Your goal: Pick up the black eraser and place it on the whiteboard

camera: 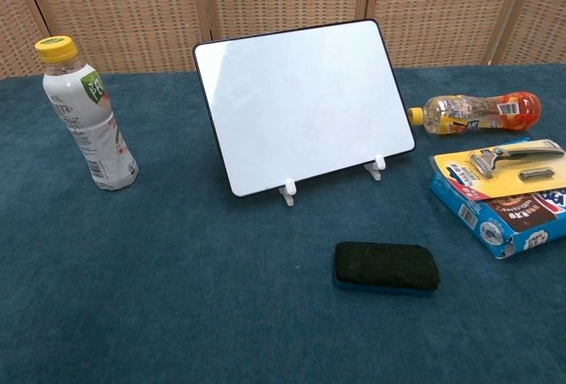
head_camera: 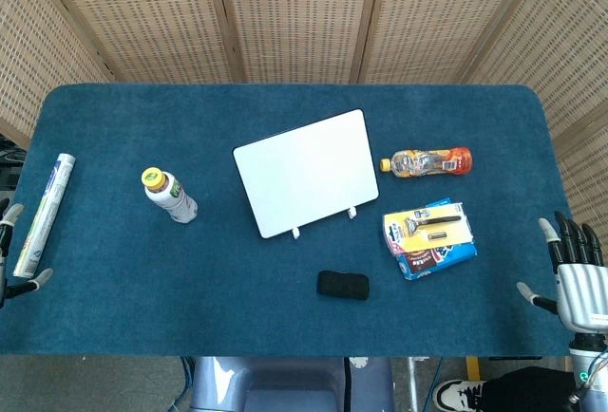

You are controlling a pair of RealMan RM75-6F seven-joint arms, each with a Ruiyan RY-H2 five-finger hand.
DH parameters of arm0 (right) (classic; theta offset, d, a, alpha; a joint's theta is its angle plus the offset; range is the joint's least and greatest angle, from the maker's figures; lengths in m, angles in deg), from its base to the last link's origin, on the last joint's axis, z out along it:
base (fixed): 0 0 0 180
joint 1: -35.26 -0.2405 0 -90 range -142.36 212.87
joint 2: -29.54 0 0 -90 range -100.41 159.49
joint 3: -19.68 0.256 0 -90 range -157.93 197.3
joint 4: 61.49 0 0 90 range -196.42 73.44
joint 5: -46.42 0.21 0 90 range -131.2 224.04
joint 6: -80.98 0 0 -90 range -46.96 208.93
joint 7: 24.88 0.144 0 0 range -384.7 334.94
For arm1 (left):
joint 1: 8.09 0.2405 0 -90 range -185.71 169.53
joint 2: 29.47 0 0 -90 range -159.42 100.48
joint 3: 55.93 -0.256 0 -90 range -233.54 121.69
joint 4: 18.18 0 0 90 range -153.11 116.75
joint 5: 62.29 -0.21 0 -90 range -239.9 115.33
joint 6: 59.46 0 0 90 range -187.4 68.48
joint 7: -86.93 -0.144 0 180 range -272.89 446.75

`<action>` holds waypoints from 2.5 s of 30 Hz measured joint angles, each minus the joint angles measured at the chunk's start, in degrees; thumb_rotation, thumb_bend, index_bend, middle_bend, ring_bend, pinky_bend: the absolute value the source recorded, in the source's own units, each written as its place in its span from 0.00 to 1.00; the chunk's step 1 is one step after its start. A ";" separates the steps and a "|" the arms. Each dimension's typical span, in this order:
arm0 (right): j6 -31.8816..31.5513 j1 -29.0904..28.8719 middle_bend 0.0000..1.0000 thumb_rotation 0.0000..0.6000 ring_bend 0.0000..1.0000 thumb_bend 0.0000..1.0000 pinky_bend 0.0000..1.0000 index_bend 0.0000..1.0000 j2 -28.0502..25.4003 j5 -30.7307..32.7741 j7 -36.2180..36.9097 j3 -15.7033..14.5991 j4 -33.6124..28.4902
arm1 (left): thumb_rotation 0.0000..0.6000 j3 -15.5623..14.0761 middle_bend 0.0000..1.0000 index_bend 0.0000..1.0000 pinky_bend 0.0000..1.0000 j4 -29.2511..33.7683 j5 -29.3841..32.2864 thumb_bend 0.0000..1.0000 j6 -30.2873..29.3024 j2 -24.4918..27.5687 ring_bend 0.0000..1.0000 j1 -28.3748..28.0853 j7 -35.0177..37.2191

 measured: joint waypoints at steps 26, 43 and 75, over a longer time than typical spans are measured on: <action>0.03 0.00 0.00 1.00 0.00 0.05 0.00 0.00 0.02 -0.06 -0.23 -0.08 -0.17 | 1.00 0.01 0.00 0.00 0.00 0.13 -0.15 0.15 -0.28 0.02 0.00 0.10 -0.10; -3.31 0.47 0.00 1.00 0.00 0.05 0.00 0.17 0.76 -2.18 0.92 0.04 -1.61 | 1.00 -0.12 0.00 0.00 0.00 -0.10 0.02 0.15 1.02 -0.04 0.00 -0.35 0.22; 10.22 -5.03 0.00 1.00 0.00 0.05 0.00 0.31 3.75 -5.88 -20.52 -4.56 -23.38 | 1.00 -0.67 0.00 0.00 0.00 -0.46 -1.40 0.15 0.65 -0.29 0.00 -0.47 1.17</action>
